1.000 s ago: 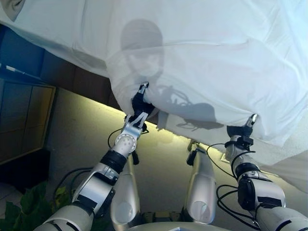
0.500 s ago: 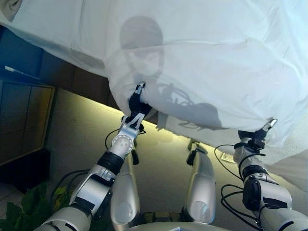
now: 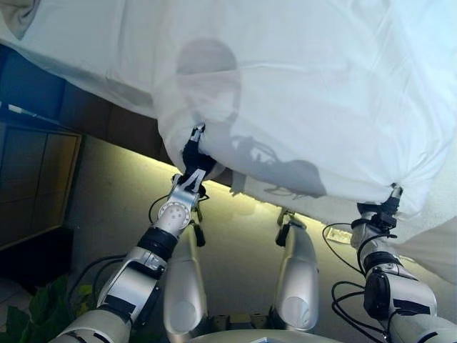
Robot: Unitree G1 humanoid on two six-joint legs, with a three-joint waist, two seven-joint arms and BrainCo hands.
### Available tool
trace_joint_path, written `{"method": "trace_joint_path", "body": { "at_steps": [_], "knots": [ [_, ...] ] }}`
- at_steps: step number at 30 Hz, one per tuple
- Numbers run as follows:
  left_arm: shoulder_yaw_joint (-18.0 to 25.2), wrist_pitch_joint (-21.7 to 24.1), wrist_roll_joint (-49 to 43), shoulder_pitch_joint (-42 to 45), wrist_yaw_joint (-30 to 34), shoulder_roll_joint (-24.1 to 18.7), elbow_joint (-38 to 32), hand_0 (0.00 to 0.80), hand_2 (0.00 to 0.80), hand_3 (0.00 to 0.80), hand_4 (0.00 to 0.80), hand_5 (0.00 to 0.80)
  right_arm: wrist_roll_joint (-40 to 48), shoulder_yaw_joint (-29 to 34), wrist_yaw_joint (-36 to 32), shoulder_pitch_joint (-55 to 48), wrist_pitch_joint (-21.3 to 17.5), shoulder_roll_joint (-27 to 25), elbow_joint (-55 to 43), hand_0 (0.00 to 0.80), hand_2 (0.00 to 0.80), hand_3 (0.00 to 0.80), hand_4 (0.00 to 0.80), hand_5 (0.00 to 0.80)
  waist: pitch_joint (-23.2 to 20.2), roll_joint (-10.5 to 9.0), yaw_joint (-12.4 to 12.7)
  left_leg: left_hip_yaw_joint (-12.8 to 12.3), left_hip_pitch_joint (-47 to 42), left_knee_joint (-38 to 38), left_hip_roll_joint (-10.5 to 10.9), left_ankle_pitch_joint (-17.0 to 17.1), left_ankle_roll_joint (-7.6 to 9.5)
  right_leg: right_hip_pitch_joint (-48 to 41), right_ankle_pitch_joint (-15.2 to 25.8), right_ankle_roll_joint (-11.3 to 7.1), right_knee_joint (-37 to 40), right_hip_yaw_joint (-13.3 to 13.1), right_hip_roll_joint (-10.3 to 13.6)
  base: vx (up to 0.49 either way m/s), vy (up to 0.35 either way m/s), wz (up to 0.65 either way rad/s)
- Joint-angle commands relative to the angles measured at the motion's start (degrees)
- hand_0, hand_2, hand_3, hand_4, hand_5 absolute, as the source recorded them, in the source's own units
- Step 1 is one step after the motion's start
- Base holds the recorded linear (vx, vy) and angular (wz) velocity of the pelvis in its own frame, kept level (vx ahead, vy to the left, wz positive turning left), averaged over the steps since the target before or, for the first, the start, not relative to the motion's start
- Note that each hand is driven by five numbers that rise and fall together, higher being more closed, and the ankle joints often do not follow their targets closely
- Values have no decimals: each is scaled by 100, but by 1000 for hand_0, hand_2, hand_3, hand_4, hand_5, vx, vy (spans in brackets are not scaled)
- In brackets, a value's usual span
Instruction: Make the bed neatly
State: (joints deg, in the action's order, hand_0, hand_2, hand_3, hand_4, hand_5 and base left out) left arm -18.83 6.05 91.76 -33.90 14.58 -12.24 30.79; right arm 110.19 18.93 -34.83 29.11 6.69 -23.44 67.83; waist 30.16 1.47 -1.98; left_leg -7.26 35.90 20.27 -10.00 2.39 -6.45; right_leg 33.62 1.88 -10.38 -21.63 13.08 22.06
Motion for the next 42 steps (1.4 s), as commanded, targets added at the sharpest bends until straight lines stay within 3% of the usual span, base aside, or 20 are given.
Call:
{"method": "trace_joint_path", "body": {
  "at_steps": [1,6,9,13,15,16,17,18,19,22,24,26,27,29,32,34,37,40,42],
  "knots": [
    [653,350,-209,-488,23,-85,-210,800,800,800,800,800,45,-173,-270,-307,0,-318,-131,800,800,800,800,800,-36,-116,106,285,334,432,-339,74,-424,-136,723,-345,455,-284,246,-44,-4,3],
    [680,216,-405,-591,-108,-33,-212,800,800,800,800,800,-186,-561,-284,-206,-204,-199,-429,800,800,800,800,800,-36,-218,139,386,344,812,-223,-183,-351,-244,773,-301,480,-305,302,-47,115,6],
    [603,157,-675,-510,-425,-81,-290,800,800,800,800,800,-303,-705,-204,-306,-564,-82,-831,800,800,800,800,800,-42,-283,141,412,277,1266,-102,-531,-262,-462,900,-297,526,-434,411,8,143,0],
    [535,-65,-1016,-431,-823,-135,-88,800,800,800,800,800,-527,-703,120,-514,-1046,60,-1065,800,800,800,800,800,-324,-373,122,412,132,1507,125,-906,-84,-810,1227,-346,897,-700,553,51,112,-2],
    [543,-101,-1104,-383,-927,-192,80,800,800,800,800,800,-528,-696,397,-533,-1139,143,-1141,800,800,800,800,800,-391,-389,135,347,-88,1340,196,-901,22,-844,1232,-321,810,-662,504,15,204,-4],
    [611,-145,-1175,-350,-983,-254,189,800,800,800,800,800,-462,-691,543,-577,-1105,207,-1210,800,800,800,800,800,-416,-390,139,285,-226,1207,222,-873,133,-782,1085,-260,477,-610,343,-5,273,-11],
    [701,-238,-1265,-323,-974,-350,401,800,800,800,800,800,-406,-686,660,-684,-1066,283,-1232,800,800,800,800,800,-476,-396,133,160,-426,954,271,-773,294,-692,802,-186,-6,-532,-17,6,238,-23],
    [731,-252,-1318,-307,-946,-384,535,800,800,800,800,800,-377,-699,687,-751,-1059,328,-1225,800,800,800,800,800,-505,-412,133,89,-549,802,301,-717,350,-650,636,-144,-240,-494,-188,42,221,-26],
    [730,-210,-1365,-277,-904,-424,763,800,800,800,800,800,-397,-728,665,-874,-1046,387,-1153,800,800,800,800,800,-588,-415,145,-58,-783,431,332,-549,439,-665,332,-85,-534,-228,-558,54,139,-30],
    [704,-61,-1384,-201,-793,-430,1114,800,800,800,800,800,-592,-980,591,-1101,-1263,526,-1118,800,800,800,800,800,-769,-500,95,-162,-1302,-299,509,-240,487,-920,126,86,-390,116,-1324,58,4,-24],
    [726,4,-1353,-174,-793,-390,1221,800,800,800,800,800,-841,-1146,615,-1247,-1453,610,-1189,800,800,800,800,800,-857,-525,46,-72,-1494,-493,569,-162,445,-1129,101,182,-30,45,-1429,51,-89,10],
    [883,-76,-927,-56,-656,-341,1268,800,800,800,800,800,-1161,-1415,916,-1370,-1648,614,-1441,800,800,800,800,800,-977,-464,-15,-285,-1759,-668,511,-65,370,-1377,80,304,220,170,-1516,47,20,27],
    [989,-90,-834,66,-541,-258,1276,800,800,800,800,800,-1346,-1517,1077,-1437,-1749,594,-1592,800,800,800,800,800,-1019,-452,-95,-298,-1836,-620,533,-101,338,-1522,112,377,533,89,-1568,81,85,10],
    [1091,-69,-651,478,-487,-99,1140,800,800,800,800,800,-1603,-1629,1313,-1707,-1824,606,-1904,800,800,800,800,800,-1184,-399,-175,-392,-2066,-603,327,-44,178,-1931,157,465,949,36,-1580,150,120,-6],
    [1201,-1,-530,1069,-422,153,1033,800,800,800,800,800,-1497,-1583,1255,-2090,-1694,688,-2022,800,800,800,800,800,-1444,-290,-193,-336,-2430,-978,-139,250,-76,-2355,105,457,1197,-5,-1525,214,183,-4],
    [1267,-110,-475,1335,-364,267,1115,800,800,800,800,800,-1513,-1326,1189,-2349,-1483,717,-1934,800,800,800,800,800,-1702,-140,-186,-167,-2618,-1392,-597,755,-319,-2554,33,434,1273,-88,-1436,285,327,-8],
    [1363,-280,-555,1571,-251,373,1254,800,800,800,800,800,-1959,-1164,1287,-2439,-1445,722,-1681,800,800,800,800,800,-1982,23,-158,29,-2900,-1682,-1075,1166,-543,-2751,-128,395,1210,-168,-1270,297,385,-7],
    [1448,-485,-768,1885,-190,441,1146,800,800,800,800,800,-2432,-1021,1456,-2537,-1482,741,-1641,800,800,800,800,800,-2251,146,-103,158,-3149,-1901,-1282,1330,-668,-2876,-192,285,1139,-242,-1013,280,436,-1],
    [1464,-564,-932,2052,-158,444,1059,800,800,800,800,800,-2682,-981,1535,-2571,-1469,704,-1670,800,800,800,800,800,-2370,201,-57,306,-3285,-2037,-1256,1268,-701,-2947,-204,161,1122,-371,-821,240,497,-2]
  ]
}}
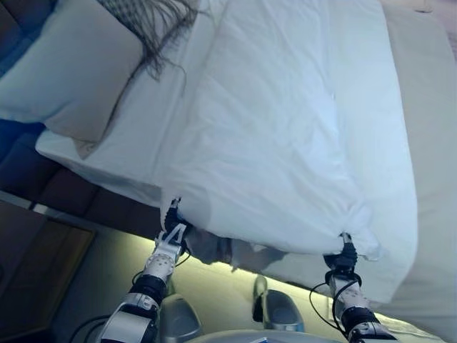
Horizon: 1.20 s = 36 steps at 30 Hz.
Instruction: Make the bed neatly
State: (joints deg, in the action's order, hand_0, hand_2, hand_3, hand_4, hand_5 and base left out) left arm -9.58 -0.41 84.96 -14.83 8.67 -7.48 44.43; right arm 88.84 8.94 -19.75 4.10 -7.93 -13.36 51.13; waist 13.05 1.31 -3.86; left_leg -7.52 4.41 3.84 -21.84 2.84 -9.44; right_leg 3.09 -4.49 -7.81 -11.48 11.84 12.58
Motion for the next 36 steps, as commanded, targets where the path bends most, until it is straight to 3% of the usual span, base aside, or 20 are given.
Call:
{"method": "trace_joint_path", "body": {
  "at_steps": [1,3,4,6,8,10,12,14,15,18,21,23,24,26,27,31,34,35,36],
  "knots": [
    [549,37,-386,228,452,-42,-380,800,800,800,800,800,-750,26,60,-69,33,-358,-25,800,800,800,800,800,-707,256,158,442,-190,-431,-25,1127,-425,63,436,-198,101,-357,275,193,521,-17],
    [553,-72,-607,312,481,-60,-474,800,800,800,800,800,-985,-3,127,-51,52,-438,-36,800,800,800,800,800,-718,269,174,446,-206,-184,109,786,-417,2,435,-366,49,-533,564,157,500,-19],
    [567,-245,-747,349,460,-90,-577,800,800,800,800,800,-1018,-19,193,-51,56,-473,-52,800,800,800,800,800,-718,235,174,295,-182,143,200,459,-377,-75,472,-454,26,-571,769,152,440,-7],
    [499,-502,-933,361,315,-145,-677,800,800,800,800,800,-924,30,155,-125,50,-445,-22,800,800,800,800,800,-747,133,217,126,-92,620,403,114,-258,-293,690,-589,186,-479,1084,162,338,10],
    [388,-570,-975,375,171,-233,-695,800,800,800,800,800,-737,86,77,-216,116,-337,-45,800,800,800,800,800,-806,18,323,306,-2,820,710,-105,-119,-409,1220,-669,447,-508,1369,131,203,7],
    [437,-633,-1076,411,146,-394,-904,800,800,800,800,800,-744,19,187,-271,34,-51,-344,800,800,800,800,800,-801,-77,374,175,-137,721,1040,-318,165,-95,1802,-661,220,-330,1573,45,332,-15],
    [433,-615,-1005,499,-7,-514,-1021,800,800,800,800,800,-578,-164,300,-349,32,94,-622,800,800,800,800,800,-816,-63,391,76,-193,589,1215,-316,333,98,1647,-588,-193,-392,1378,-20,363,-17],
    [426,-512,-986,498,69,-568,-895,800,800,800,800,800,-585,-351,421,-569,-6,256,-898,800,800,800,800,800,-891,-61,348,13,-188,408,1434,-224,503,149,1065,-401,-527,-326,698,-12,297,-28],
    [423,-471,-989,490,89,-568,-871,800,800,800,800,800,-552,-387,392,-600,12,273,-901,800,800,800,800,800,-905,-72,340,-34,-180,379,1471,-207,535,145,944,-360,-561,-262,511,-7,191,-15],
    [361,-332,-1154,481,134,-517,-885,800,800,800,800,800,-402,-553,350,-664,-75,353,-885,800,800,800,800,800,-894,-210,356,-143,-134,360,1690,-189,604,85,631,-90,-261,38,-411,-5,29,-5],
    [264,-363,-1096,434,34,-464,-1018,800,800,800,800,800,-1,-722,453,-571,-306,274,-822,800,800,800,800,800,-817,-242,448,0,41,378,1773,-55,552,-13,605,123,231,18,-657,-71,-86,50],
    [357,-370,-1052,439,146,-396,-922,800,800,800,800,800,-87,-731,569,-529,-382,247,-857,800,800,800,800,800,-790,-201,464,-154,96,322,1730,47,471,-81,646,129,404,161,-667,-83,15,28],
    [414,-394,-1037,464,165,-341,-865,800,800,800,800,800,-138,-731,677,-534,-412,191,-922,800,800,800,800,800,-785,-190,434,-271,146,331,1612,149,360,-166,711,141,560,190,-657,-20,96,31],
    [411,-370,-1003,512,179,-313,-830,800,800,800,800,800,-196,-693,738,-554,-377,138,-988,800,800,800,800,800,-793,-179,403,-250,215,385,1398,285,214,-249,734,155,657,161,-640,36,128,30],
    [412,-301,-1020,605,152,-253,-816,800,800,800,800,800,-268,-633,811,-594,-311,83,-1057,800,800,800,800,800,-809,-165,372,-152,279,465,1034,602,18,-324,718,151,695,78,-590,90,174,5],
    [554,-337,-953,845,193,-212,-832,800,800,800,800,800,-589,-339,863,-636,-232,-6,-958,800,800,800,800,800,-826,-16,309,280,114,425,313,1027,-215,-357,575,129,574,-132,-446,118,252,-20],
    [638,-322,-939,941,229,-203,-803,800,800,800,800,800,-742,-147,888,-486,-236,-97,-817,800,800,800,800,800,-781,181,181,308,-102,458,289,755,-241,-105,522,-3,329,-361,-191,14,338,-31],
    [646,-325,-962,915,265,-198,-775,800,800,800,800,800,-777,-78,863,-453,-224,-127,-771,800,800,800,800,800,-756,219,140,175,-91,514,329,617,-236,-22,516,-50,251,-374,-100,-92,396,-35],
    [585,-309,-1034,851,292,-187,-718,800,800,800,800,800,-815,84,859,-380,-256,-216,-634,800,800,800,800,800,-680,289,37,-81,-54,627,444,287,-213,130,562,-178,137,-387,141,-91,362,-28]
  ]
}}
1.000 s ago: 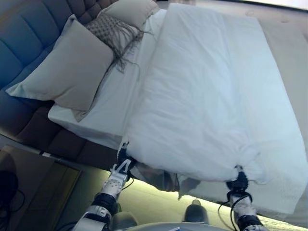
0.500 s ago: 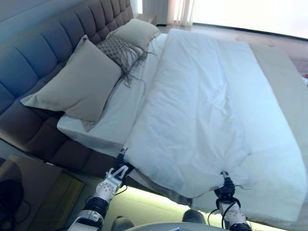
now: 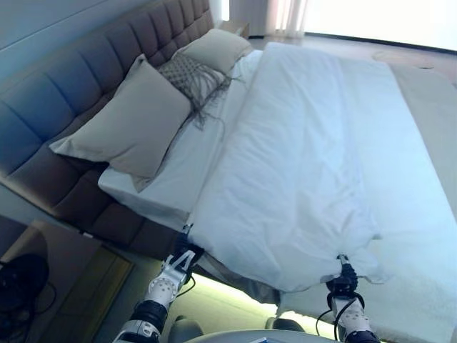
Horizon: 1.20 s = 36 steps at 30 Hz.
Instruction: Make the bed neatly
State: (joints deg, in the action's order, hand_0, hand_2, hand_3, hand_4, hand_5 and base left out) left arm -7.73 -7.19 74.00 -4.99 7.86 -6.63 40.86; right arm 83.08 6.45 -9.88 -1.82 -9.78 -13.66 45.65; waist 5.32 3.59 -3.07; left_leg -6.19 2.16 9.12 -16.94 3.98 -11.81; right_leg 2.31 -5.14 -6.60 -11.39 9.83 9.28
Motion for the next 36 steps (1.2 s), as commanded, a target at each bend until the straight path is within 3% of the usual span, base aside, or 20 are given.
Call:
{"method": "trace_joint_path", "body": {
  "at_steps": [1,3,4,7,9,13,15,19,21,23,27,31,36],
  "knots": [
    [343,403,73,-178,365,-259,-332,800,800,800,800,800,-274,412,-121,267,-81,-252,-9,800,800,800,800,800,139,87,-71,-298,209,171,38,25,51,302,656,-380,78,-230,601,-178,556,-14],
    [53,689,280,-411,373,-223,-263,800,800,800,800,800,-345,602,-23,576,16,-633,151,800,800,800,800,800,496,214,-212,-266,480,404,493,-327,195,870,891,-678,-100,-500,1072,-335,600,-14],
    [-37,786,339,-520,347,-237,-262,800,800,800,800,800,-316,718,-12,676,114,-731,212,800,800,800,800,800,657,208,-258,-286,621,522,645,-428,243,1064,1043,-742,-95,-591,1229,-404,427,-37],
    [-222,1011,431,-924,355,-409,-157,800,800,800,800,800,242,961,-346,907,201,-771,803,800,800,800,800,800,1166,107,-310,-225,1028,803,852,-642,397,1590,1451,-773,-117,-843,1434,-342,140,-16],
    [-222,1075,345,-1333,280,-500,33,800,800,800,800,800,783,1044,-722,954,270,-758,1359,800,800,800,800,800,1396,35,-276,-131,1484,1055,809,-658,459,1926,1151,-713,-708,-922,1370,-313,-17,19],
    [-259,1448,428,-2190,391,-727,569,800,800,800,800,800,1332,1008,-1165,1224,291,-709,2143,800,800,800,800,800,1808,-202,-169,223,2409,1160,699,-346,284,2340,1379,-702,-424,-730,1286,-321,-193,22],
    [-181,1501,395,-2419,370,-805,709,800,800,800,800,800,1414,1016,-1216,1351,330,-767,2381,800,800,800,800,800,1980,-188,-142,357,2722,1127,601,-209,185,2604,1416,-697,-521,-777,1319,-185,-110,0],
    [-127,1589,633,-2512,493,-768,807,800,800,800,800,800,1547,1170,-903,1528,370,-1048,2526,800,800,800,800,800,2236,-127,-96,526,3299,1440,618,-209,161,3121,1101,-698,-1081,-773,1266,-110,14,11],
    [-138,1683,778,-2519,604,-760,846,800,800,800,800,800,1612,1148,-748,1678,313,-1092,2532,800,800,800,800,800,2364,-109,-98,536,3488,1514,587,-173,159,3304,1010,-692,-1206,-767,1201,-101,58,7],
    [-130,1803,742,-2525,697,-708,875,800,800,800,800,800,1595,1157,-652,1817,214,-1142,2451,800,800,800,800,800,2447,-52,-139,351,3671,1576,634,-168,234,3535,959,-639,-1304,-729,1167,-64,163,2],
    [-238,2066,518,-2637,829,-665,905,800,800,800,800,800,1588,1117,-649,1828,214,-1287,2375,800,800,800,800,800,2447,25,-231,203,4164,1697,681,-118,280,4090,939,-542,-1445,-876,1076,-29,167,0],
    [-271,2130,301,-2696,909,-852,854,800,800,800,800,800,1722,1195,-778,1687,475,-1376,2525,800,800,800,800,800,2447,52,-223,268,4713,2057,726,-238,342,4596,895,-471,-1690,-1025,1002,-23,86,-1],
    [-385,2150,-137,-2708,776,-1131,810,800,800,800,800,800,1171,1027,-628,1734,616,-1419,2517,800,800,800,800,800,2447,191,-243,302,5261,2406,741,-346,380,5169,834,-410,-2045,-1219,962,-13,110,-6]
  ]
}}
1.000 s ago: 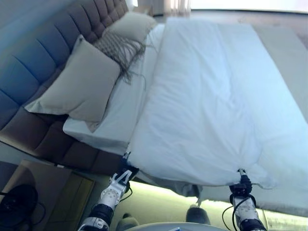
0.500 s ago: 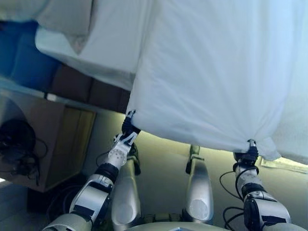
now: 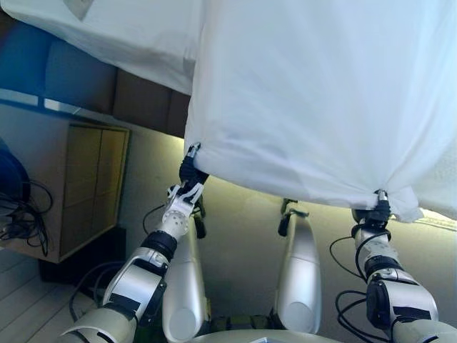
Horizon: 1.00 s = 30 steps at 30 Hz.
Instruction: Make the bed neatly
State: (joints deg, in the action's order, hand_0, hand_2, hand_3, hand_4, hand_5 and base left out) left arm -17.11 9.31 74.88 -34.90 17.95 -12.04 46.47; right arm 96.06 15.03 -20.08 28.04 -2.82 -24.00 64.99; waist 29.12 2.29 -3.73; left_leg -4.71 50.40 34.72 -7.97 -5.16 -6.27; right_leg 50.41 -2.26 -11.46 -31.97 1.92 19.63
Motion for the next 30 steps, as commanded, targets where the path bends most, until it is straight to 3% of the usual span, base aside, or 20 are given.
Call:
{"method": "trace_joint_path", "body": {
  "at_steps": [1,4,7,10,11,14,15,16,17,18,23,24,30],
  "knots": [
    [540,517,-360,281,-365,-583,363,800,800,800,800,800,-182,125,419,-1192,-41,-437,620,800,800,800,800,800,67,358,-194,148,494,-103,-140,546,-179,447,527,89,-38,-465,-70,-6,142,-11],
    [668,523,-651,172,-668,-591,1062,800,800,800,800,800,-456,-95,565,-1065,132,-527,841,800,800,800,800,800,67,408,-232,173,726,123,-127,461,-147,722,461,161,-264,-615,-110,10,87,-11],
    [978,396,-622,76,-578,-707,1599,800,800,800,800,800,-523,-184,925,-1028,507,-693,1085,800,800,800,800,800,67,416,-250,201,1007,347,-190,387,-131,1021,330,207,-566,-674,-143,2,44,-9],
    [1035,352,-569,275,-561,-621,1887,800,800,800,800,800,-557,-248,1117,-1104,756,-738,1289,800,800,800,800,800,67,491,-271,286,1197,662,-231,136,-166,1269,0,203,-981,-798,-199,63,76,-8],
    [1066,347,-592,334,-561,-556,1925,800,800,800,800,800,-511,-270,1142,-1135,766,-690,1316,800,800,800,800,800,67,502,-277,244,1352,677,-237,252,-104,1440,115,253,-996,-795,-214,15,42,-8],
    [1079,255,-751,470,-584,-408,2065,800,800,800,800,800,-397,-301,1240,-1289,841,-593,1430,800,800,800,800,800,67,499,-284,298,1440,859,-244,45,-114,1531,-92,229,-1209,-858,-275,36,-3,-6],
    [1066,201,-890,517,-618,-350,2138,533,533,533,533,533,-340,-309,1334,-1355,907,-562,1481,800,800,800,800,800,67,493,-291,294,1479,871,-251,36,-105,1573,-101,231,-1224,-860,-293,0,0,0],
    [1061,191,-904,526,-624,-339,2144,452,452,452,452,452,-322,-313,1339,-1369,918,-563,1487,778,778,778,778,778,67,494,-290,294,1486,877,-254,33,-103,1578,-100,230,-1225,-861,-296,0,0,0],
    [1017,112,-1039,604,-782,-282,2219,0,0,0,0,0,-241,-336,1419,-1503,1030,-553,1569,188,188,188,188,188,67,478,-298,292,1511,886,-259,30,-91,1596,-82,215,-1200,-852,-306,0,0,0],
    [1002,23,-1041,661,-950,-274,2257,0,0,0,0,0,-196,-352,1519,-1576,1103,-565,1589,0,0,0,0,0,67,468,-301,293,1501,863,-261,39,-83,1585,-64,208,-1169,-844,-325,20,-30,-3],
    [1163,-27,-975,750,-1225,-387,2342,0,0,0,0,0,44,-288,1837,-1790,1228,-654,1647,0,0,0,0,0,67,432,-312,252,1294,623,-307,134,-88,1415,10,190,-937,-788,-324,-2,0,1],
    [1194,-31,-956,728,-1226,-411,2324,0,0,0,0,0,67,-260,1824,-1775,1180,-672,1647,0,0,0,0,0,67,435,-316,185,1308,483,-321,333,-51,1441,198,216,-780,-746,-299,-54,15,6],
    [1302,152,-693,772,-1121,-454,2132,0,0,0,0,0,206,-110,1813,-1709,675,-683,1478,0,0,0,0,0,67,419,-285,90,600,-111,-283,514,-144,774,441,134,-46,-565,-125,2,1,0]
  ]
}}
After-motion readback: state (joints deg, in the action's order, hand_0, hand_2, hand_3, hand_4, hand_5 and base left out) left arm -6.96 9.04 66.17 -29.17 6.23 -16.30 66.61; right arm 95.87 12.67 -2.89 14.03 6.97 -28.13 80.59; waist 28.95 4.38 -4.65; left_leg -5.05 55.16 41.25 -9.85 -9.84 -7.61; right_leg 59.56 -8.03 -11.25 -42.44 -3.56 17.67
